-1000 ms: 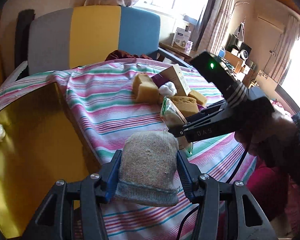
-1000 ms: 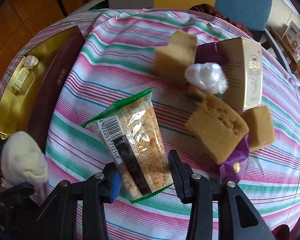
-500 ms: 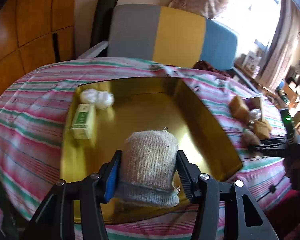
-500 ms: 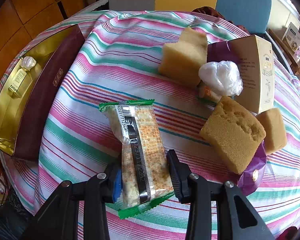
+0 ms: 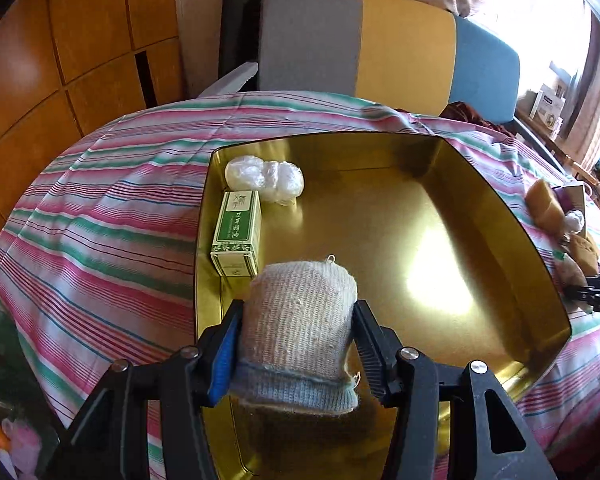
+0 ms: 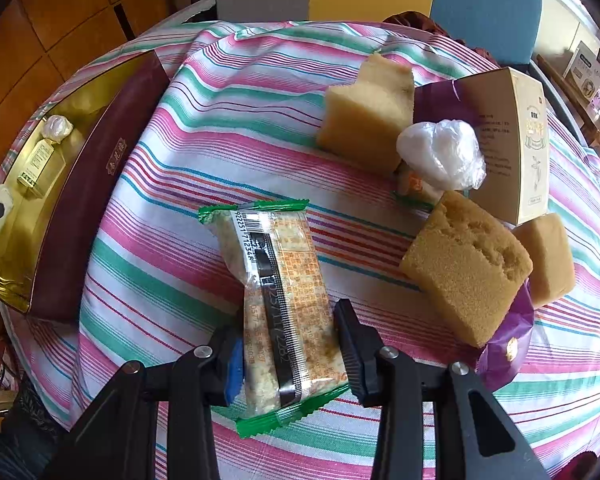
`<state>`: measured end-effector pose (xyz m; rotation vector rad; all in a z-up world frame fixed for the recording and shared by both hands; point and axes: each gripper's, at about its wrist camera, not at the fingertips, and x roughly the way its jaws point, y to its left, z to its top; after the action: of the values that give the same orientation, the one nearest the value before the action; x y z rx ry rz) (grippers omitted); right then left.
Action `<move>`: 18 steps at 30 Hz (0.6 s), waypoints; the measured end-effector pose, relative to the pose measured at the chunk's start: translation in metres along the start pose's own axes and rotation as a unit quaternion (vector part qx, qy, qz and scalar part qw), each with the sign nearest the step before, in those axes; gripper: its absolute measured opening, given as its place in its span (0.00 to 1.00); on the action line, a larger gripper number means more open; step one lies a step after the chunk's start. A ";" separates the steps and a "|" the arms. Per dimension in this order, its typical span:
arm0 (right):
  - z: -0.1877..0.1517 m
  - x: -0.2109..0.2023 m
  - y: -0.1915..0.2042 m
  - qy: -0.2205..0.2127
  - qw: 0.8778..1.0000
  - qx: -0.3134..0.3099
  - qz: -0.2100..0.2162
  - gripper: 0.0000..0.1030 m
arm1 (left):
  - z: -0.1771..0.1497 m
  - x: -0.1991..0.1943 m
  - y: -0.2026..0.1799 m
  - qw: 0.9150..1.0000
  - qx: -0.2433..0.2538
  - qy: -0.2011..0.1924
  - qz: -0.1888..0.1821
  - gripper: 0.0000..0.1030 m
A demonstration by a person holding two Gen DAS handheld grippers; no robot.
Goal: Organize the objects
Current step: 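Carry the sock toward the gold tray with the left tool while the right tool grasps the cracker packet, then lower the sock into the tray beside the green box and open the left tool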
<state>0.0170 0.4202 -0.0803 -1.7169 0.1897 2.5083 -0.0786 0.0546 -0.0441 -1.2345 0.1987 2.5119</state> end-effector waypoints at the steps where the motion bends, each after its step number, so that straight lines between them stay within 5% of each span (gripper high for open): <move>1: 0.000 0.000 0.000 0.000 1.000 0.000 0.000 0.40 | 0.002 0.002 -0.001 1.000 0.001 0.001 0.003 0.52; 18: 0.001 -0.004 0.005 -0.002 1.000 -0.001 -0.001 0.39 | 0.008 -0.001 0.003 0.997 0.023 -0.034 0.071 0.59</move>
<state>0.0169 0.4152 -0.0765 -1.7120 0.1846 2.5115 -0.0842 0.0539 -0.0383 -1.1510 0.3378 2.6499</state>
